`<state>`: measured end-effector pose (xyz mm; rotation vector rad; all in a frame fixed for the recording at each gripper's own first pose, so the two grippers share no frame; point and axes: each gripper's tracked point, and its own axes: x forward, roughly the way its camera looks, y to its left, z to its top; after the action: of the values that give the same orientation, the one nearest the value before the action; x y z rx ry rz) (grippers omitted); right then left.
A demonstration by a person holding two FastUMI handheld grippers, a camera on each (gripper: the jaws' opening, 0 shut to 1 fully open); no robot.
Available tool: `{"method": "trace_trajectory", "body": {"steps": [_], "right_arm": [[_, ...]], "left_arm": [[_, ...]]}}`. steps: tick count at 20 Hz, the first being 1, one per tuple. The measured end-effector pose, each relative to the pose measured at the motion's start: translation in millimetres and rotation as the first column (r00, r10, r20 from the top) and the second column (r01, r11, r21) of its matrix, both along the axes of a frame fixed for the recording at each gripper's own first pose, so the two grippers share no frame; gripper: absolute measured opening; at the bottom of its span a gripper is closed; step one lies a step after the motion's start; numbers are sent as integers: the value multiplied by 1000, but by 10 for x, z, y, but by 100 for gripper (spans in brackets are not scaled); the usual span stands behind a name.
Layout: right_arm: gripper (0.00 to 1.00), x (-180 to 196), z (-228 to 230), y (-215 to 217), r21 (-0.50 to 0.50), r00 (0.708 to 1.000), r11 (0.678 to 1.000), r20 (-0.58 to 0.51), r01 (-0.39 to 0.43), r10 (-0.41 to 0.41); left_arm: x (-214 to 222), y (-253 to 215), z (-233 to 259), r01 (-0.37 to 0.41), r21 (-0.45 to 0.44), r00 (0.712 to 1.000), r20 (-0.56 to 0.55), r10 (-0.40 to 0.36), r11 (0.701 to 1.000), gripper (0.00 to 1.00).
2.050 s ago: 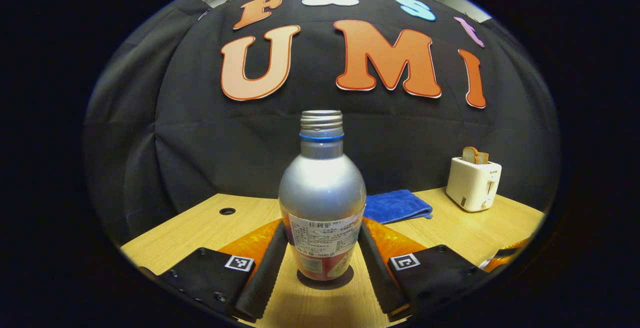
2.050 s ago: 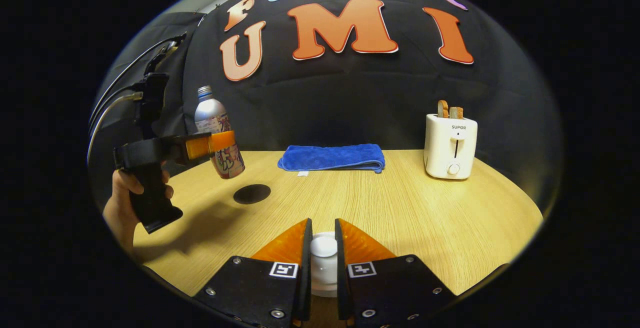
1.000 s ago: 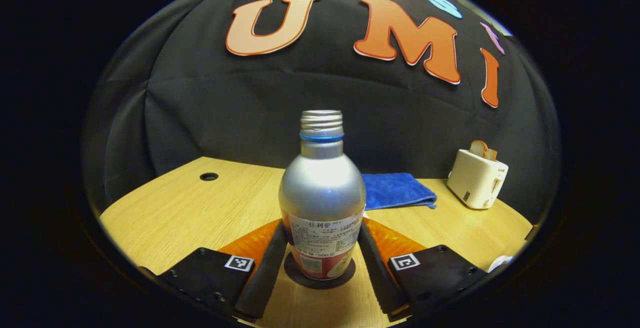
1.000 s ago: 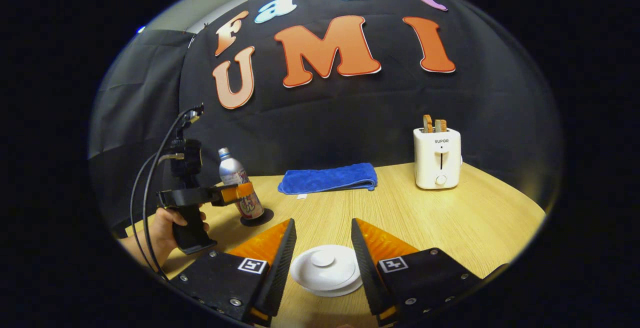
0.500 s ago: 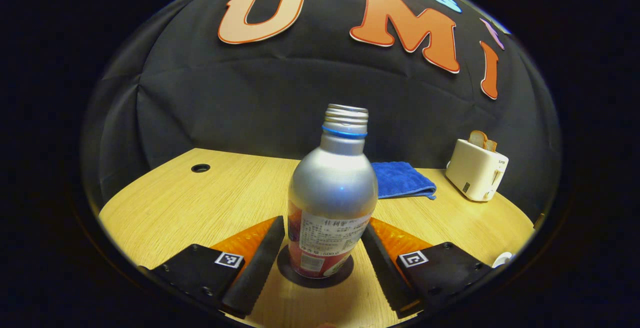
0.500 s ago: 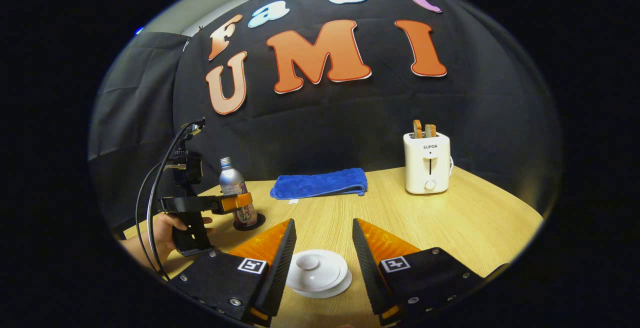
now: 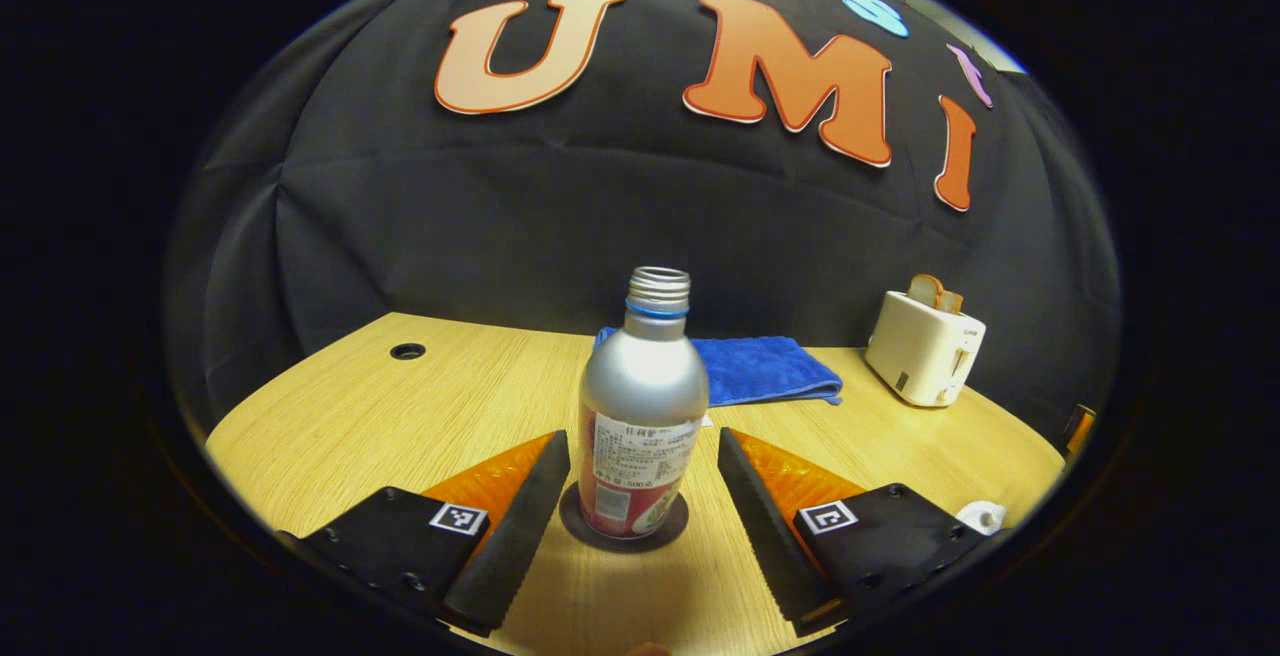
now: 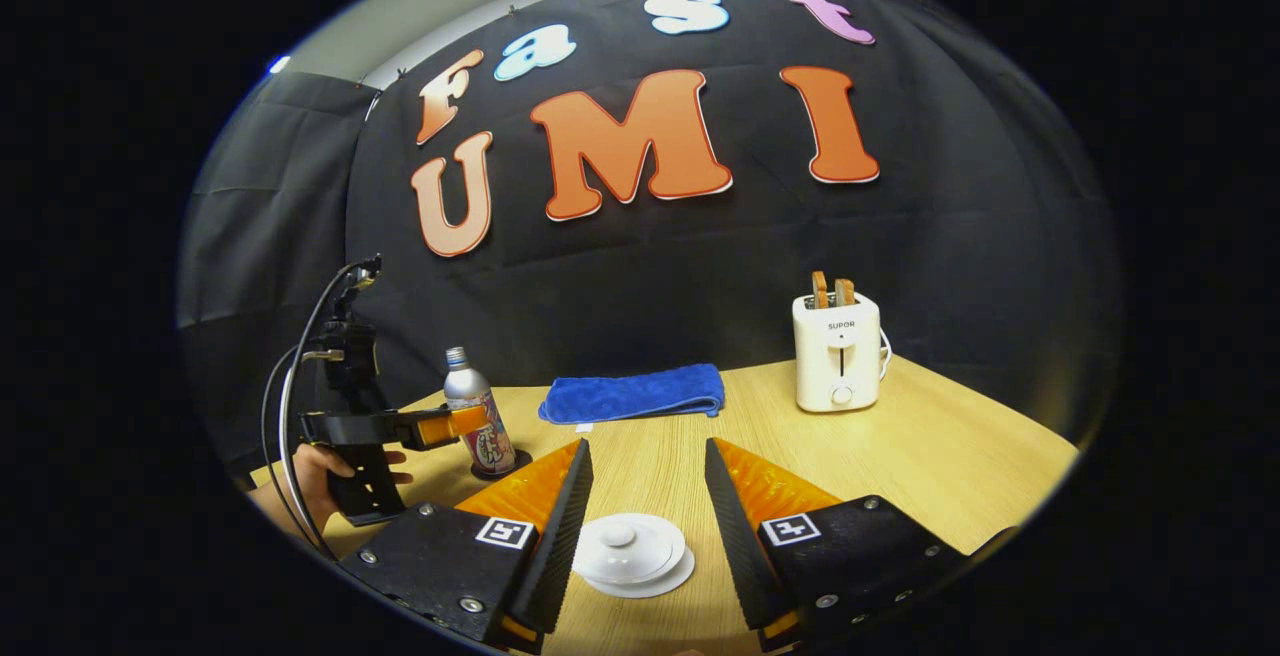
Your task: Open the teacup lid with one hand, grasp the water bottle and pour water into the teacup with the other hand; after pouring, place the water bottle on the coaster and then close the teacup lid.
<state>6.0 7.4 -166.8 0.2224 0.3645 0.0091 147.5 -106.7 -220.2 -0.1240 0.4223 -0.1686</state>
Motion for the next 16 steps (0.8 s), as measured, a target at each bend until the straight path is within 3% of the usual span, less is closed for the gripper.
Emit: {"method": "trace_trajectory", "body": {"steps": [3, 4, 5, 7, 16], "right_arm": [[68, -30, 137, -25, -29, 1000, 1000, 26, 0, 0], [74, -34, 177, -35, -38, 999, 999, 34, 1, 0], [68, -32, 225, -45, -47, 999, 999, 43, 4, -2], [68, -26, 287, -95, -70, 999, 997, 50, 18, -15], [83, -57, 619, -142, -133, 987, 989, 155, 65, -44]], "left_arm": [[-203, 85, 239, -10, -2, 998, 55, 10, 1000, 98], [-274, 134, 326, -18, 3, 997, 72, 18, 1000, 98], [-345, 175, 404, -24, 2, 996, 88, 24, 1000, 97], [-504, 254, 574, -36, 10, 992, 122, 35, 999, 97], [-1168, 548, 1411, -107, 58, 944, 318, 83, 993, 95]]}}
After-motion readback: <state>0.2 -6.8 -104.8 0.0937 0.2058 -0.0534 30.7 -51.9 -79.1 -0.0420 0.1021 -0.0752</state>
